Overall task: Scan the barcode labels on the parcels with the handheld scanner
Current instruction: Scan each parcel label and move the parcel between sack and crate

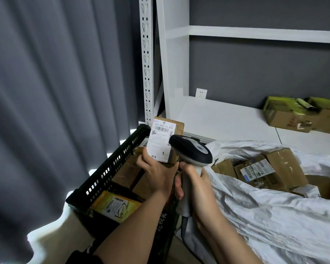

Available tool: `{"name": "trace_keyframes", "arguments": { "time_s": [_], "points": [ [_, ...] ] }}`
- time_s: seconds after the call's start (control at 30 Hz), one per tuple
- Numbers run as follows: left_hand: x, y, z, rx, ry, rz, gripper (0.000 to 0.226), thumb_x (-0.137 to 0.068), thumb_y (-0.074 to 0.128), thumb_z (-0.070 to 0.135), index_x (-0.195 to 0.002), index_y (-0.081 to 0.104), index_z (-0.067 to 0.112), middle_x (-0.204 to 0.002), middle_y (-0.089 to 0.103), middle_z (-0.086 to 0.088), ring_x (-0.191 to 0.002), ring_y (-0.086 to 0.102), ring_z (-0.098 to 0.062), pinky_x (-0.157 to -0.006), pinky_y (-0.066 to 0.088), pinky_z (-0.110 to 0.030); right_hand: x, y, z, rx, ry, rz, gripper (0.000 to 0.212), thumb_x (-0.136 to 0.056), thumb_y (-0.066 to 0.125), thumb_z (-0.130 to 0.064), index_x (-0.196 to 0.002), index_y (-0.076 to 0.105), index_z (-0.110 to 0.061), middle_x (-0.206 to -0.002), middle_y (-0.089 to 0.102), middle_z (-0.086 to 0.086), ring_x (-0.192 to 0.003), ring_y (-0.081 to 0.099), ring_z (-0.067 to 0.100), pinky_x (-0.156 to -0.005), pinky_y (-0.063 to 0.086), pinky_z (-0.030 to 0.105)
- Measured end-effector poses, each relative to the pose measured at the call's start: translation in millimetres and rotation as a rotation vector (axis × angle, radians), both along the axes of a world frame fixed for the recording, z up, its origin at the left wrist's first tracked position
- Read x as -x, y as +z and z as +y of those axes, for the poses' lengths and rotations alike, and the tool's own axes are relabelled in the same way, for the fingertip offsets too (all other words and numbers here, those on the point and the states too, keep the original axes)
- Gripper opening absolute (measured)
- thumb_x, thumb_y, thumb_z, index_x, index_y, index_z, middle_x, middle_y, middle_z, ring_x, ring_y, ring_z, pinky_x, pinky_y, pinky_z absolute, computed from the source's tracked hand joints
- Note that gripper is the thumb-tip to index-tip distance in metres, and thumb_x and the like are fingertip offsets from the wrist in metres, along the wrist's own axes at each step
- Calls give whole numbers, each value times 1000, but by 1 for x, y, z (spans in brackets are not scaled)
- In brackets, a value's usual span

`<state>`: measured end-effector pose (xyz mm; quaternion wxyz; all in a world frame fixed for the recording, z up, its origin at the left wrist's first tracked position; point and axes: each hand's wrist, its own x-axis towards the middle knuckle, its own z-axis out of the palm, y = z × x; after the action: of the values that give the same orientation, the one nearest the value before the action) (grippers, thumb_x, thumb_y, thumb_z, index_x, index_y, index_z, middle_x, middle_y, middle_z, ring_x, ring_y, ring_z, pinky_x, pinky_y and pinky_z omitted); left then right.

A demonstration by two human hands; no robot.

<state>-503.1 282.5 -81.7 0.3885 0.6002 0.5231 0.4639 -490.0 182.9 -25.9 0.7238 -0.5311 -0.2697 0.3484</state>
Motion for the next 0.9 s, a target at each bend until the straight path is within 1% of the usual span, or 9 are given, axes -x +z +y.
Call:
{"name": "trace_keyframes", "arguments": {
  "time_s": [0.13,0.2,0.33,0.4,0.47,0.57,0.77,0.83,0.9],
  "points": [
    [3,3,-1,19,-23,18,97,-55,51,44,-141,26,10,-135,23,-12,-103,54,-38,-88,48,-40,-1,0,1,-10,12,18,30,-81,59,-32,-78,44,-6,-43,43,11,-46,36,28,-44,34,29],
    [4,0,1,28,-54,47,96,-57,55,41,-142,24,10,-135,23,-12,-106,53,-38,-86,45,-36,-2,4,-2,-16,14,18,28,-85,59,-29,-83,44,-5,-44,44,10,-44,36,26,-43,34,28],
    [2,-6,6,3,-101,140,107,-60,83,44,-143,22,16,-135,26,-12,-111,50,-35,-76,38,-29,-15,16,-17,-10,-51,32,23,-89,63,-19,-97,44,-8,-53,51,11,-38,35,19,-40,32,26],
    [-2,2,5,-9,-111,155,110,-59,87,45,-143,22,17,-135,28,-12,-115,46,-31,-77,37,-28,-29,24,-28,11,-118,16,22,-92,62,-18,-99,43,-9,-53,51,9,-38,36,18,-41,31,27],
    [-6,12,3,-24,-149,153,106,-62,86,43,-143,21,20,-137,27,-9,-118,43,-28,-81,37,-29,-47,33,-41,28,-184,6,16,-95,57,-15,-99,42,-11,-52,49,7,-38,36,18,-41,30,26],
    [-24,26,-1,-31,-257,195,99,-64,79,56,-140,22,26,-140,27,-3,-124,39,-27,-91,40,-35,-77,44,-64,37,-290,23,18,-95,57,-14,-102,40,-13,-51,50,3,-37,36,15,-41,28,25],
    [-104,55,-29,188,-540,334,80,-68,69,69,-124,32,24,-130,38,-8,-118,46,-31,-84,37,-33,-115,47,-101,58,-405,66,34,-94,59,-17,-121,39,-13,-53,51,0,-38,37,14,-43,27,27],
    [-126,51,-40,200,-574,389,83,-63,66,76,-118,32,24,-126,41,-9,-115,48,-33,-86,41,-36,-121,47,-108,63,-411,71,34,-94,60,-18,-120,39,-12,-53,52,1,-39,37,14,-42,28,27],
    [-140,44,-49,173,-574,503,94,-62,58,83,-127,31,21,-129,45,-13,-117,49,-35,-86,39,-37,-125,46,-113,67,-421,75,32,-94,60,-18,-118,39,-14,-54,52,2,-39,37,14,-43,29,27]
  ]
}}
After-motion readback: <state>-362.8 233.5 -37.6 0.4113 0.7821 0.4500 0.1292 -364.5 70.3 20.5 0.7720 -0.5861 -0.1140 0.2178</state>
